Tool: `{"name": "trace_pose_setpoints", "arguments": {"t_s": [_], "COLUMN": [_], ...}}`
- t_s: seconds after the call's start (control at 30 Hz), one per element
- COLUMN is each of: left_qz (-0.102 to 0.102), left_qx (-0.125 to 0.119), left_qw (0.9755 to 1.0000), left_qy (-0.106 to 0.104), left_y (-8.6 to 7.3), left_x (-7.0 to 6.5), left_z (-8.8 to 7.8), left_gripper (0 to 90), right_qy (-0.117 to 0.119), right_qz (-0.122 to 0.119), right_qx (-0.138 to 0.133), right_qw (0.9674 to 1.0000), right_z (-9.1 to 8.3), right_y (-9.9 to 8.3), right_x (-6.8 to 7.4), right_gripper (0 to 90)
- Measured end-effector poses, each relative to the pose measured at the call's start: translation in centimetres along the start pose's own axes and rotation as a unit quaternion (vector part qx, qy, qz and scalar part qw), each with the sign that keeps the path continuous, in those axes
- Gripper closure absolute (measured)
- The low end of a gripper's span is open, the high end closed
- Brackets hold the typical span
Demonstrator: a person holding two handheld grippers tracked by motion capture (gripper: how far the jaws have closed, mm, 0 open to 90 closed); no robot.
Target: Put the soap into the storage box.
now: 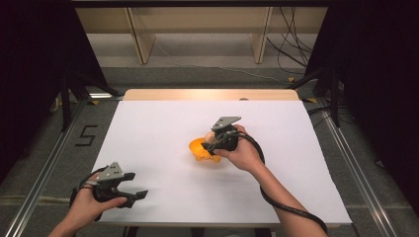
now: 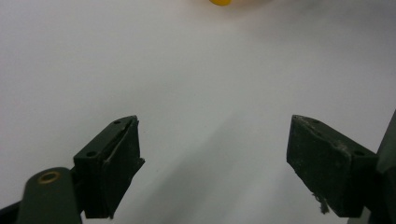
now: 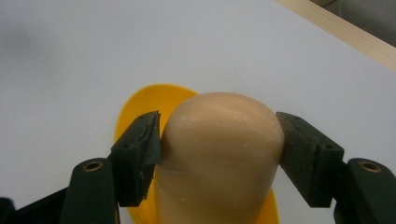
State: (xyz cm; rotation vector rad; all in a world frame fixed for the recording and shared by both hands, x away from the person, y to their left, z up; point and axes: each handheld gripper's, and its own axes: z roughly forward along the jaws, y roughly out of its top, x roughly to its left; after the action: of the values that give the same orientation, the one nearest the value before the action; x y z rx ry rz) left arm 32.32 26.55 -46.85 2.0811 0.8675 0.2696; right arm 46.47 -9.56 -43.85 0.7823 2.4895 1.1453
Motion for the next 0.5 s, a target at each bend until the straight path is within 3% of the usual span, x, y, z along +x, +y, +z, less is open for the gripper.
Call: {"name": "trace_pose_setpoints", "arguments": {"t_s": [0.13,0.23,0.33,0.4,0.47,0.5], "left_qz": [0.001,0.000,-0.002,0.010,-0.001,-0.001], "left_qx": [0.001,0.002,-0.002,0.011,0.002,0.002], "left_qw": [1.0000,1.0000,1.0000,0.9999,1.0000,1.0000], "left_qy": [0.000,0.001,-0.001,0.003,0.000,0.000], "left_y": [0.00,0.02,0.00,0.03,-0.01,-0.01], "left_x": [-0.01,-0.02,-0.04,0.18,-0.03,-0.02], "left_z": [0.00,0.00,0.02,-0.11,0.03,0.04], "left_gripper": [17.2,17.3,17.2,17.2,17.2,17.2], "right_qy": [-0.004,-0.001,-0.001,0.001,0.009,0.009], "right_qz": [0.004,-0.007,0.001,0.007,0.011,0.002], "right_qx": [-0.005,-0.006,-0.002,-0.009,-0.011,-0.012], "right_qw": [1.0000,1.0000,1.0000,0.9999,0.9998,0.9999], "right_z": [0.21,0.38,0.40,0.48,0.48,0.49], "right_y": [0.14,0.27,0.28,0.27,0.32,0.37], "right_x": [0.20,0.21,0.43,0.61,0.69,0.77], "right_gripper": [34.5,34.6,34.4,34.4,33.9,32.6]}}
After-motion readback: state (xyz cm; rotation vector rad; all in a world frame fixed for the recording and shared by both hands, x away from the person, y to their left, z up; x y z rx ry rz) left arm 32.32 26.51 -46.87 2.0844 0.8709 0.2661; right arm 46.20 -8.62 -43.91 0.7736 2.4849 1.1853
